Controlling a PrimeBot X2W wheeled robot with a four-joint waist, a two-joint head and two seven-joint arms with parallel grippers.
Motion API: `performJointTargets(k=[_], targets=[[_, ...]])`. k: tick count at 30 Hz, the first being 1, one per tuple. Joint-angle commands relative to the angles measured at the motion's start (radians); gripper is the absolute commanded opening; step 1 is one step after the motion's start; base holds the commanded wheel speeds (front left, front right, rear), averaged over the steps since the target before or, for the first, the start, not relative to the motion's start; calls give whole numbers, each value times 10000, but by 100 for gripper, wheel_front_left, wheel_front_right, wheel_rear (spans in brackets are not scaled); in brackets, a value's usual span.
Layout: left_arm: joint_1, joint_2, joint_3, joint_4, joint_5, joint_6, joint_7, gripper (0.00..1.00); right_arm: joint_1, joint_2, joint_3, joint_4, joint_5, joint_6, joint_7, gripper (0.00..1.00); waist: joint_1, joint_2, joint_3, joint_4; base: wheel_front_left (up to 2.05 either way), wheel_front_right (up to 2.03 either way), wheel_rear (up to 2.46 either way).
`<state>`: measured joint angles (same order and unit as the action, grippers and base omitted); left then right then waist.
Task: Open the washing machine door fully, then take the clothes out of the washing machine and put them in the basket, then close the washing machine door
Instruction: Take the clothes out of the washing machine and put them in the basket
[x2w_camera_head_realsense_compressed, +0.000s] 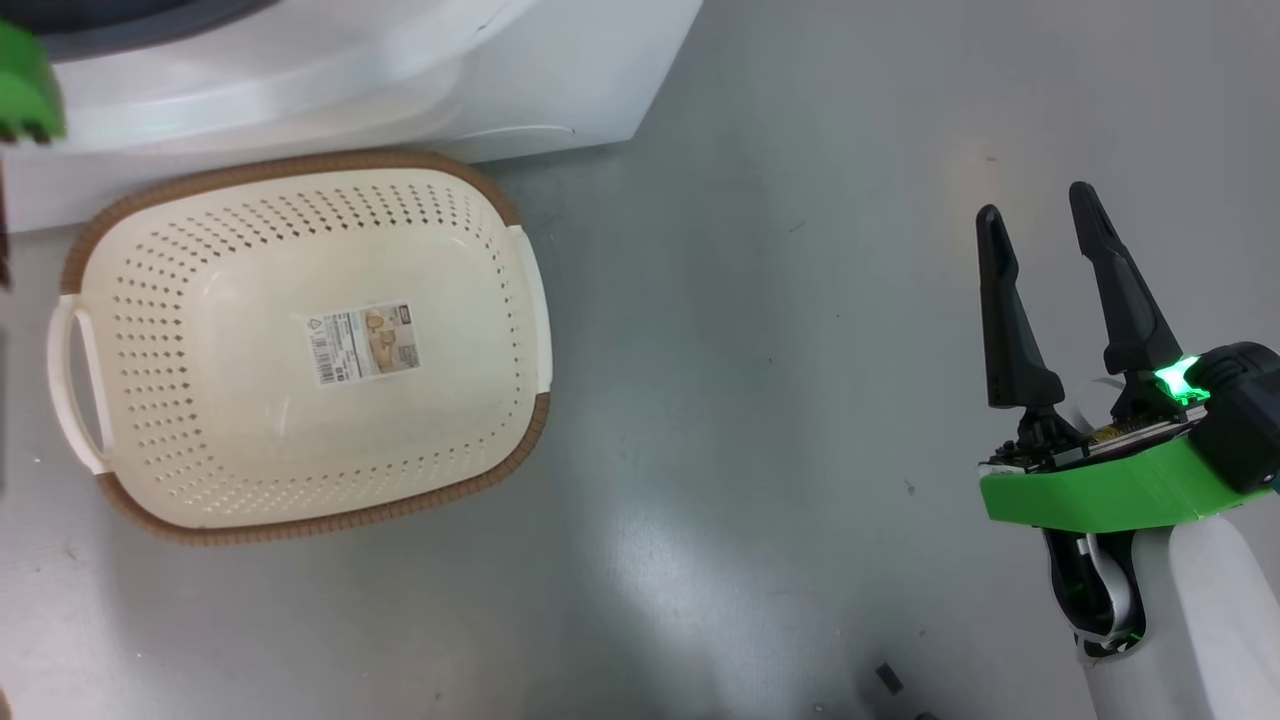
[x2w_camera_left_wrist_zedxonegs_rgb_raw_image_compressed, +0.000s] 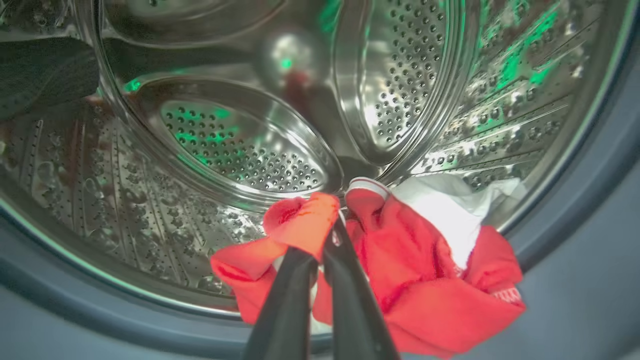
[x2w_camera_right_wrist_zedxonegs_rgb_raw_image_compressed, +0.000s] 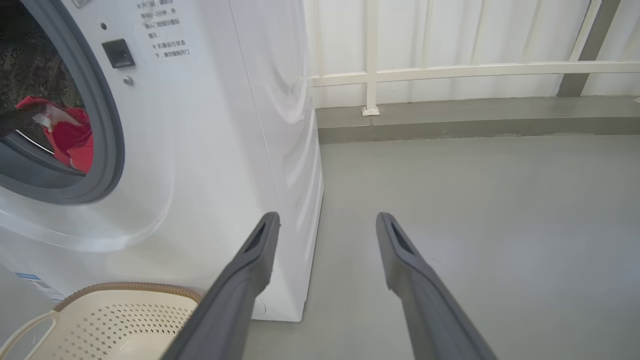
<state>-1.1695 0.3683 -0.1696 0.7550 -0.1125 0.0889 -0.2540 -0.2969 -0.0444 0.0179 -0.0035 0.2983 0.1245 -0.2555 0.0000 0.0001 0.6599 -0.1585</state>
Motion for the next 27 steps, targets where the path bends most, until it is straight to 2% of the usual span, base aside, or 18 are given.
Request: performJointTargets(k=[1,9,13,27], targets=[[428,579,302,-703,-82,142,-76,0,-59,-58,213,-210,74,62,-63,100,0,-1,-53,50,0,0,0],[2282,666,595,-2879,-46,478,-77,0,-66,-58,240,-194,58,62,-63,100,0,-1,-349,187,0,0,0],[3108,514,816,-3864,-170,653,-77,0,-42,-58,185,-153,13,62,-63,100,0,-1,-577,279,0,0,0],[5463,-196,1460,-5913,-781,521,-77,0,206,-58,215,2,-50,62,-63,100,0,-1,-1771,282,0,0,0]])
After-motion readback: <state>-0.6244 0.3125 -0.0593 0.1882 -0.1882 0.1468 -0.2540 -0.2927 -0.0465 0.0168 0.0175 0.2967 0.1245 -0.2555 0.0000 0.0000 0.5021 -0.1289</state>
